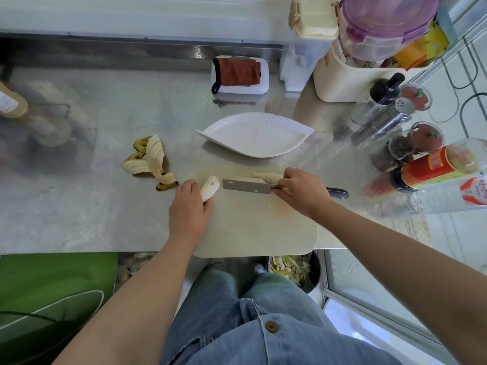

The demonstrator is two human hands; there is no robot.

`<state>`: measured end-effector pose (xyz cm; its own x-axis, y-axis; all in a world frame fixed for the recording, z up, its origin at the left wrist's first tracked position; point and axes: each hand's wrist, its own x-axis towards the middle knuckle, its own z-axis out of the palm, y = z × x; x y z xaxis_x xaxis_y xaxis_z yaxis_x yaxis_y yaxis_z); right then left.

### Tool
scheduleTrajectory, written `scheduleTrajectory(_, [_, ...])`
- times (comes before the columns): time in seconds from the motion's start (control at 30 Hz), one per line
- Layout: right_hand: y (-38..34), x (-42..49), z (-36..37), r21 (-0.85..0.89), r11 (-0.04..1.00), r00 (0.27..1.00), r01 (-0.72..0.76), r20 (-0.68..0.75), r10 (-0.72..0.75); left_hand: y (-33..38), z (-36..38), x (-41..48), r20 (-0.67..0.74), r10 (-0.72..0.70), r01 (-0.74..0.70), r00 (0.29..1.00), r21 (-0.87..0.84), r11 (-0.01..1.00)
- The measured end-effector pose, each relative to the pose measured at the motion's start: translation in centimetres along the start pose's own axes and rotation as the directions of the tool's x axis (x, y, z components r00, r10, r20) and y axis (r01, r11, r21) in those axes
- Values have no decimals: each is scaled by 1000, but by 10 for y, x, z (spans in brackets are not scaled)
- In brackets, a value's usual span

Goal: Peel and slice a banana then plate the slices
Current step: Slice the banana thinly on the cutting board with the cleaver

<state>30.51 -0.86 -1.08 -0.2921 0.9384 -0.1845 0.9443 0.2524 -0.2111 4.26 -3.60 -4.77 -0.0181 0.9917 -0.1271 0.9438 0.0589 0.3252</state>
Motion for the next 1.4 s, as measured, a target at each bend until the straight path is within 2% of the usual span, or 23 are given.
scheduleTrajectory(0.33, [4, 0, 1, 31, 999, 999, -41, -16, 41, -5, -4, -2, -32, 62, -62, 998, -8, 998])
scheduleTrajectory(0.43, [5, -7, 5, 153, 984, 995, -92, -29, 98, -7, -6, -1, -52, 58, -58, 997, -8, 998])
scheduleTrajectory(0.57, [2, -18, 9, 413, 877, 960, -246, -20, 279, -5, -8, 0, -88, -33, 28, 996, -58, 998])
scheduleTrajectory(0.67, [0, -25, 12, 509, 802, 934, -314, 14, 356, -1, -11, 2, -116, -88, 81, 989, -59, 995])
scheduleTrajectory(0.8, [0, -29, 8, 632, 688, 899, -356, 31, 436, 8, -14, 0, -196, -98, 82, 976, -86, 993])
scheduleTrajectory(0.87, [0, -30, 6, 674, 641, 881, -368, 31, 472, 14, -14, -3, -237, -25, 7, 971, -77, 997])
scheduleTrajectory(0.93, [3, -33, 5, 709, 597, 869, -376, 46, 493, 21, -10, -7, -215, 110, -129, 970, -74, 989])
scheduleTrajectory(1.03, [11, -41, 8, 714, 586, 866, -383, 56, 497, 33, 1, -13, -62, 348, -350, 936, -26, 936])
scheduleTrajectory(1.1, [16, -50, 9, 691, 613, 872, -383, 53, 486, 38, 11, -19, 69, 430, -430, 900, -12, 903])
scheduleTrajectory(1.2, [23, -63, 12, 652, 652, 886, -387, 67, 459, 39, 21, -30, 137, 450, -457, 882, 19, 889])
scheduleTrajectory(1.3, [29, -73, 17, 613, 680, 891, -402, 90, 446, 41, 25, -36, 111, 407, -415, 906, 54, 908])
scheduleTrajectory(1.4, [32, -79, 19, 558, 730, 905, -393, 94, 415, 50, 25, -37, 80, 394, -396, 916, 11, 918])
